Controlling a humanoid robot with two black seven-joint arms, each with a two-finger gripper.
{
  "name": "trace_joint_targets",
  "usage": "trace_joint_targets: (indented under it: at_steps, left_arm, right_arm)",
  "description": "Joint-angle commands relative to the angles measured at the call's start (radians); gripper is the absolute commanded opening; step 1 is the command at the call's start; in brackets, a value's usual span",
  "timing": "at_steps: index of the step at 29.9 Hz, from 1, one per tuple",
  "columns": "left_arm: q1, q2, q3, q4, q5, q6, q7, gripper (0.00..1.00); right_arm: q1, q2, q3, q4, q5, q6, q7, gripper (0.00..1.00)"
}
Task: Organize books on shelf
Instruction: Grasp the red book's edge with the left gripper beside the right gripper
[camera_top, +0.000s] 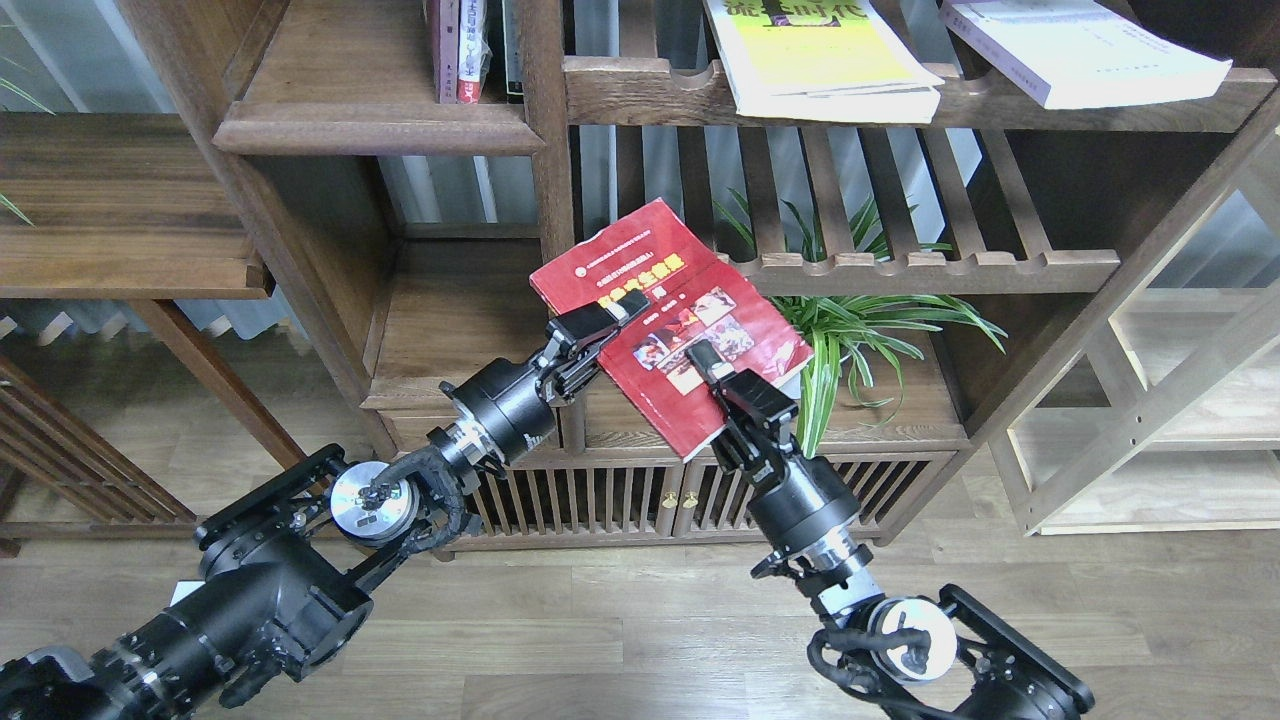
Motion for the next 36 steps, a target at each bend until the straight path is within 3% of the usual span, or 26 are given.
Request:
trace_joint_targets:
  at_steps: [1, 8, 13, 32, 36]
  left_arm:
    - [-0.001, 0.001, 0.008, -0.016, 0.014, 0.0, 0.002, 0.0]
    - [-0.005, 0.051, 0.005, -0.023, 0.027, 0.0, 0.002, 0.0]
    - [-0.005, 0.064, -0.007, -0.026, 0.029, 0.0, -0.001, 0.0]
    - [0.004, 0.115, -0.061, -0.039, 0.049, 0.0, -0.005, 0.0]
    - [0.004, 0.114, -0.059, -0.042, 0.049, 0.0, -0.005, 0.0]
  right_arm:
    - [0.018, -0.008, 0.029, -0.002, -0.012, 0.0, -0.002, 0.71]
    - [0.033, -0.025, 0.081, -0.002, -0.014, 0.0, -0.002, 0.83]
    - [0.024, -0.031, 0.081, -0.002, -0.029, 0.0, -0.01, 0.98]
    - [-0.037, -0.068, 0.101, -0.017, -0.108, 0.0, -0.009, 0.99]
    - [-0.042, -0.086, 0.096, -0.018, -0.106, 0.0, -0.009, 0.96]
